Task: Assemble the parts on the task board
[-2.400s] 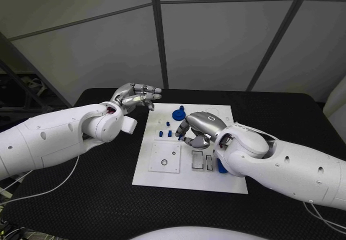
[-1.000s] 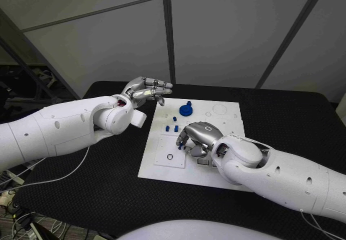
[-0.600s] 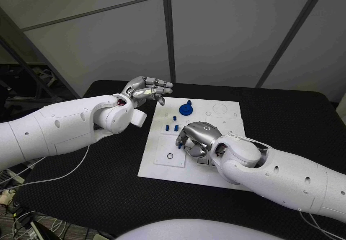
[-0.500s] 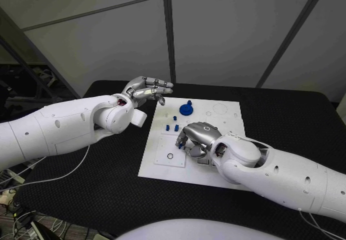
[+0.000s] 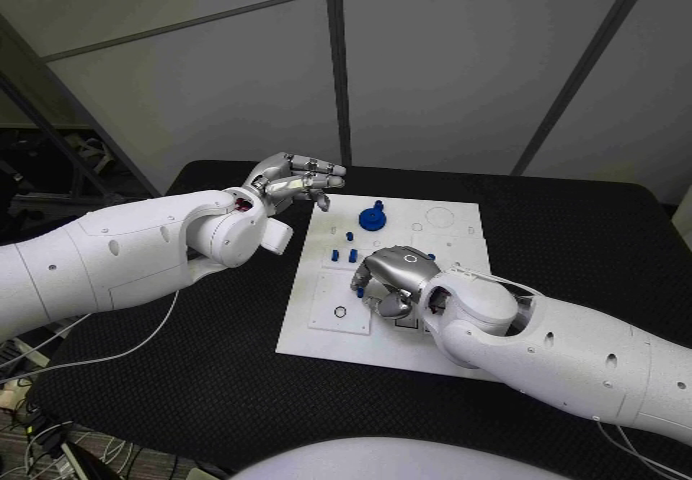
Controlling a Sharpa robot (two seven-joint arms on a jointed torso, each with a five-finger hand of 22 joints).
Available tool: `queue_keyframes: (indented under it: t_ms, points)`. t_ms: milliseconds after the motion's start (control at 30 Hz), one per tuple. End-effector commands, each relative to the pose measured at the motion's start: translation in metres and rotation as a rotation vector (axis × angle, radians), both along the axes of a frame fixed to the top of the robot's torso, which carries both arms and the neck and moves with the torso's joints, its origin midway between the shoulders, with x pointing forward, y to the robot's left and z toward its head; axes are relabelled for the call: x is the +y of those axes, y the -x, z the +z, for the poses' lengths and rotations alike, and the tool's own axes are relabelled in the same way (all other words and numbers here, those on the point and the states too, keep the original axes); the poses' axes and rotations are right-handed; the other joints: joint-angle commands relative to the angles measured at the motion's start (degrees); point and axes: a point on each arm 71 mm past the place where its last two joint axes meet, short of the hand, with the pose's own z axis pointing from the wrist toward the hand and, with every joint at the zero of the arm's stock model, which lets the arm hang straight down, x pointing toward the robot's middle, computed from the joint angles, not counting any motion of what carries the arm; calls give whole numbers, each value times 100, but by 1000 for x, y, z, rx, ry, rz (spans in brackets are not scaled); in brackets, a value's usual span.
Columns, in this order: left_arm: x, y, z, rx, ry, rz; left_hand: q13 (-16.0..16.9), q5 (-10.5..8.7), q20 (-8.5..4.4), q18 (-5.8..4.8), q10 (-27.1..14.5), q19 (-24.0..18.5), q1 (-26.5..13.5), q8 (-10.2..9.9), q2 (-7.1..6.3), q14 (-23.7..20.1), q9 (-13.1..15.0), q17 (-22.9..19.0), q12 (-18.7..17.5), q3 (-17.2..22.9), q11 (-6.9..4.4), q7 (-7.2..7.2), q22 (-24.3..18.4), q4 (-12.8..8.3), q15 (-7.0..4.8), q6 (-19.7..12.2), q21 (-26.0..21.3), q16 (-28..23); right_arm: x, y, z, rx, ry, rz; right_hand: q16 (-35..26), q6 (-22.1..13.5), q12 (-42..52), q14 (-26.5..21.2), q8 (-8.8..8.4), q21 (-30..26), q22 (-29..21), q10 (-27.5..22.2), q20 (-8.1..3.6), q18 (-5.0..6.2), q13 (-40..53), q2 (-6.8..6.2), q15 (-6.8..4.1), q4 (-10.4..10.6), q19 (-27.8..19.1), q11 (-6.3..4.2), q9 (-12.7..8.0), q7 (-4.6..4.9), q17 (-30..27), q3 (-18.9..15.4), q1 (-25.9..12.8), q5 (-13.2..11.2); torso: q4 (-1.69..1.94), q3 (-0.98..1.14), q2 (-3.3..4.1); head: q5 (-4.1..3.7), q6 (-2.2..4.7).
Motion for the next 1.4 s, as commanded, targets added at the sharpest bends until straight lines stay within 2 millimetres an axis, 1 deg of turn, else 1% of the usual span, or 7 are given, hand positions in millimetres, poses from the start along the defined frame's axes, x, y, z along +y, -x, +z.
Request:
queue_keyframes:
  t_ms: [33,433,600,700,833,1100,1400]
  points:
    - [-1,0,1,6,8,-18,7,-28,4,-67,-23,-54,-41,-22,-5,21,-4,-9,-19,-41,32,40,-3,-7,26,-20,-20,-21,0,-1,4,-39,-34,-6,-117,-64,-4,10,-4,-150,-177,-195,28,111,-7,-78,47,-49,-109,18,-45,-29,-164,-40,9,-40,1,2,-1,-2,9]
    - [-2,0,-1,19,8,-32,4,-43,9,-68,-49,-61,-52,-42,-4,9,-11,-14,-34,-48,43,51,-9,-5,34,-46,-38,-40,-9,4,18,-105,-190,-19,-127,-2,54,21,21,-177,-198,-235,36,115,11,-90,43,-62,-95,8,-77,-57,-178,-124,16,-38,-7,5,-3,-23,38]
    - [-2,0,-2,24,7,-36,4,-43,9,-68,-49,-61,-52,-42,-4,9,-11,-14,-34,-48,43,51,-9,-5,34,-46,-38,-40,-26,7,23,-104,-223,-41,-118,36,104,31,26,-169,-183,-173,29,111,22,-80,34,-61,-73,-5,-89,-51,-168,-138,22,-26,-4,7,-6,-62,77]
    - [-1,0,-2,26,6,-36,4,-43,9,-68,-49,-61,-52,-42,-4,9,-11,-14,-34,-48,43,51,-9,-5,34,-46,-38,-40,-41,9,26,-85,-211,-67,-111,51,118,36,28,-162,-174,-153,27,108,24,-74,31,-61,-64,-9,-92,-52,-159,-137,26,-20,-23,1,-19,-95,104]
    - [-1,0,-2,24,9,-41,4,-45,10,-68,-51,-63,-51,-44,-1,7,-11,-14,-35,-47,43,52,-10,-5,35,-48,-42,-43,-64,-2,38,-73,-169,-124,-95,47,124,45,18,-146,-151,-155,24,102,20,-101,29,-59,-46,-9,-104,-65,-138,-161,13,-26,-35,0,-14,-172,157]
    - [-2,0,-2,21,11,-44,4,-45,10,-68,-51,-63,-51,-44,-1,7,-11,-14,-35,-47,43,52,-10,-5,35,-48,-42,-43,-95,-26,55,-72,-65,-194,-98,-7,93,51,-2,-189,-195,-283,31,107,2,-193,42,-49,-52,8,-160,-137,-156,-311,-5,-94,-12,-1,-11,-278,252]
    - [-1,0,-2,20,9,-40,5,-49,11,-68,-53,-66,-43,-48,-9,2,-11,-16,-37,-50,43,51,-12,-15,35,-51,-48,-50,-108,-38,52,-27,48,-219,-89,-60,98,55,-4,-200,-199,-339,44,105,3,-218,55,-31,-41,22,-210,-176,-151,-434,26,-162,-15,1,-1,-292,264]
